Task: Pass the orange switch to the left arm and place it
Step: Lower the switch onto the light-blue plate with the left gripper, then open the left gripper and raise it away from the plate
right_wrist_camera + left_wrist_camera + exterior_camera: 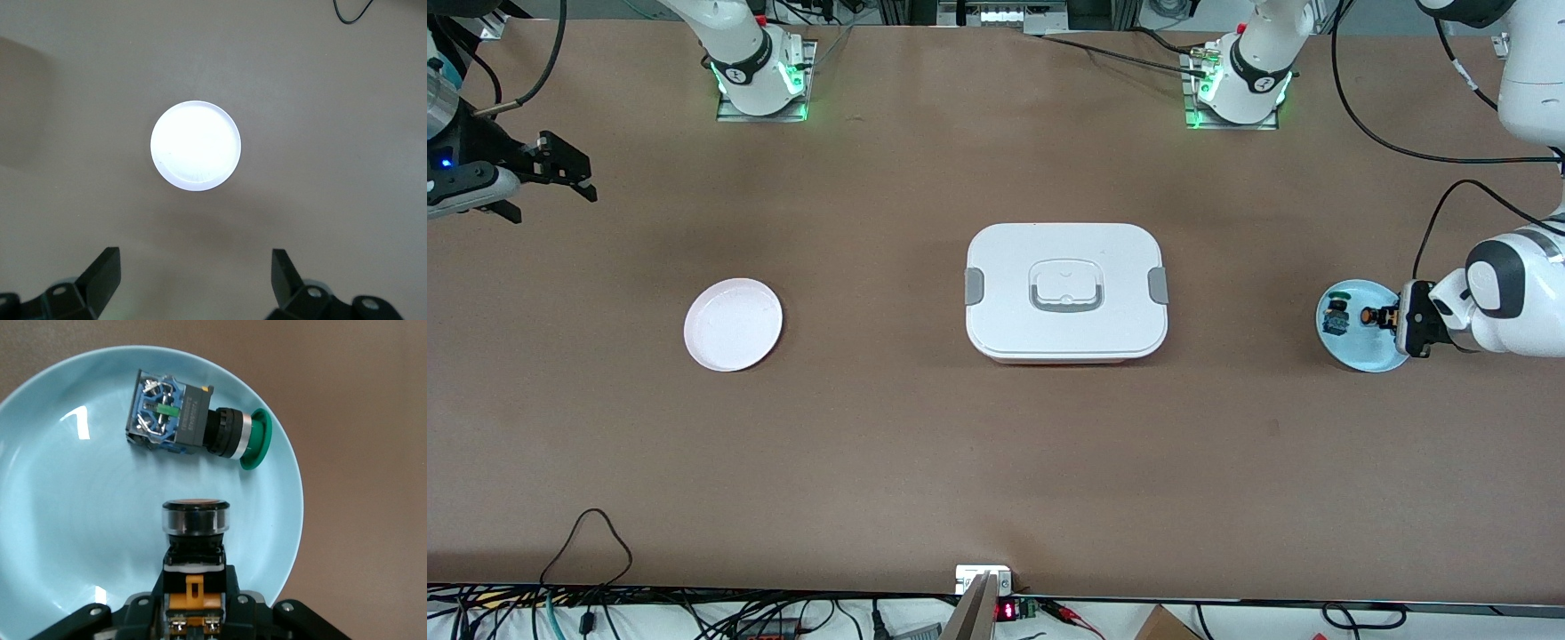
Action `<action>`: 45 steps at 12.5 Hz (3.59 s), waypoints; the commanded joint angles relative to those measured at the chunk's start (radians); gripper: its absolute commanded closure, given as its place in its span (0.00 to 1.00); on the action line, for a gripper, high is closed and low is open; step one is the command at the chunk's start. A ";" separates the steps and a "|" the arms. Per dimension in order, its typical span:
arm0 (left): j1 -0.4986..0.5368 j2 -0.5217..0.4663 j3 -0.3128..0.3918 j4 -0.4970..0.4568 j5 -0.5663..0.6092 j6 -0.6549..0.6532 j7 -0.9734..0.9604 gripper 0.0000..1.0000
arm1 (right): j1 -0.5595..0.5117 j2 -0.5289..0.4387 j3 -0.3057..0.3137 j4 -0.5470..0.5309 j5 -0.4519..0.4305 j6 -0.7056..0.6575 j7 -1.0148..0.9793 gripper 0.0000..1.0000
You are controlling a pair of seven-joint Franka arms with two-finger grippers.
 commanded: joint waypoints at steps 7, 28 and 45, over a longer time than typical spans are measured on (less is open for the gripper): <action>0.015 -0.112 -0.029 -0.010 -0.016 -0.045 0.027 0.00 | -0.005 0.002 -0.006 0.013 0.014 -0.017 0.006 0.00; -0.192 -0.474 -0.092 0.253 -0.038 -0.334 -0.592 0.00 | -0.008 0.018 -0.010 0.016 0.015 0.016 0.000 0.00; -0.382 -0.572 0.019 0.226 -0.153 -0.549 -1.803 0.00 | -0.008 0.019 -0.024 0.016 0.035 0.018 -0.007 0.00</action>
